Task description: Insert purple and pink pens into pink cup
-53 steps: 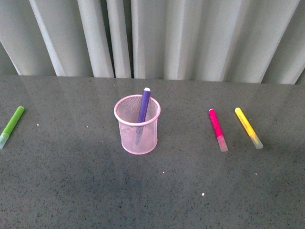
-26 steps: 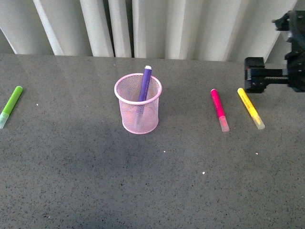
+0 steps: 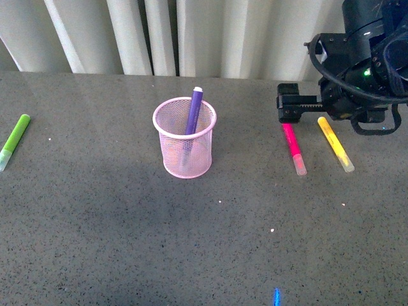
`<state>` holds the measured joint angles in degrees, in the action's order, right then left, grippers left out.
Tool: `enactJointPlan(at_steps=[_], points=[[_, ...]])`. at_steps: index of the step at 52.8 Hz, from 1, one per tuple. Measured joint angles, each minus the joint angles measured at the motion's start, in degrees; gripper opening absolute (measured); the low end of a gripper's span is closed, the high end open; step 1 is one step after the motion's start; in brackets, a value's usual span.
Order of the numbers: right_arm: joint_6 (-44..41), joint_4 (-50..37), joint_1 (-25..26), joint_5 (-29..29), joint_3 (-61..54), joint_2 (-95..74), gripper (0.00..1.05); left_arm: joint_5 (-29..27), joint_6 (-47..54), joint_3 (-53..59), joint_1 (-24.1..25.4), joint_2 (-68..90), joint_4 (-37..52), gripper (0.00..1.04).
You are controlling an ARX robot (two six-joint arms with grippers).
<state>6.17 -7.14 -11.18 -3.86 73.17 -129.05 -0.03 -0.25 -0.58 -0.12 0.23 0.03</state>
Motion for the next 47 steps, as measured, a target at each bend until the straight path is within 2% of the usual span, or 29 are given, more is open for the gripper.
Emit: enactJointPlan(at_steps=[43, 47], points=[[3.3, 1.0, -2.1, 1.6, 5.2, -7.3, 0.98, 0.0, 0.0, 0.0, 0.0, 0.0, 0.0, 0.98], [3.3, 1.0, -2.1, 2.0, 5.6, -7.5, 0.9, 0.0, 0.0, 0.0, 0.0, 0.0, 0.0, 0.98]])
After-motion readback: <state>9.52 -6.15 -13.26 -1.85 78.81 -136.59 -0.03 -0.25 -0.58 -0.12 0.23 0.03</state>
